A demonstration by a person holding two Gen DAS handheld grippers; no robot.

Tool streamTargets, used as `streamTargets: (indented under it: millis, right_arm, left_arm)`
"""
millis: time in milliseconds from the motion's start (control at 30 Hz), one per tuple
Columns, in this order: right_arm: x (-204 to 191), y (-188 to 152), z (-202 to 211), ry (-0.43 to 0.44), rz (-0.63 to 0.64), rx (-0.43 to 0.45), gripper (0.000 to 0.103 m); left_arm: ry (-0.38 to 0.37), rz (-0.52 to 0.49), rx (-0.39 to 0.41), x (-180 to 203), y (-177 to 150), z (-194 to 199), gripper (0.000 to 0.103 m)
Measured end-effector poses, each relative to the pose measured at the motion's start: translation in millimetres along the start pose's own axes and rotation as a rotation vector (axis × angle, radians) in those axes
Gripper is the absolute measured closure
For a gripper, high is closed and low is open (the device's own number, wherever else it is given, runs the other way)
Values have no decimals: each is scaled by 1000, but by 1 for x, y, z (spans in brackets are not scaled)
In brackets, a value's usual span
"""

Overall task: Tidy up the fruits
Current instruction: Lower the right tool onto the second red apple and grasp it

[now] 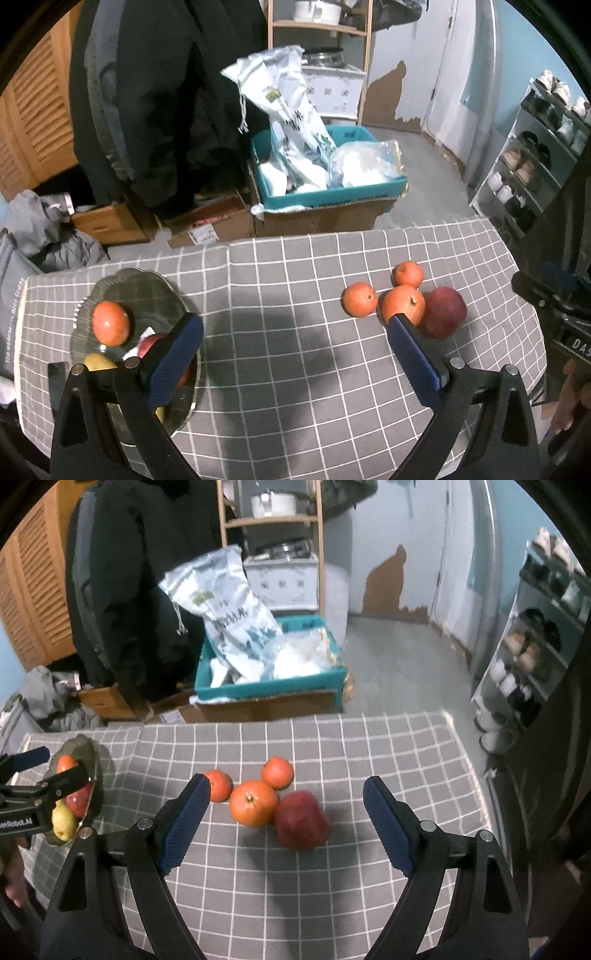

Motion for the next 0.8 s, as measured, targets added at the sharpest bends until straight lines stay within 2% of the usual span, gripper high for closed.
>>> streamTargets:
  millis: [300,600,800]
  right_arm:
    - [7,-21,-50,1,-9,-133,18]
    - [9,-37,-85,0,15,-218,18]
    - [16,-47,-108,2,13,-270,18]
  left_arm:
    - [-7,-5,-72,12,-6,-47,2]
    - [-25,58,-139,3,-13,-84,2]
    - [-17,50,-164,4,-17,-99,2]
Point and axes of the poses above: each gripper's, at about its wrist camera, not at the fingertips, and z roughly against the way its jaws point, x to its right, y to its top, the point moved 4 cm from there along -z, roughly the way its jaws point, and after that the axes turned 2 degrees about -y, right-handed, at the moved point
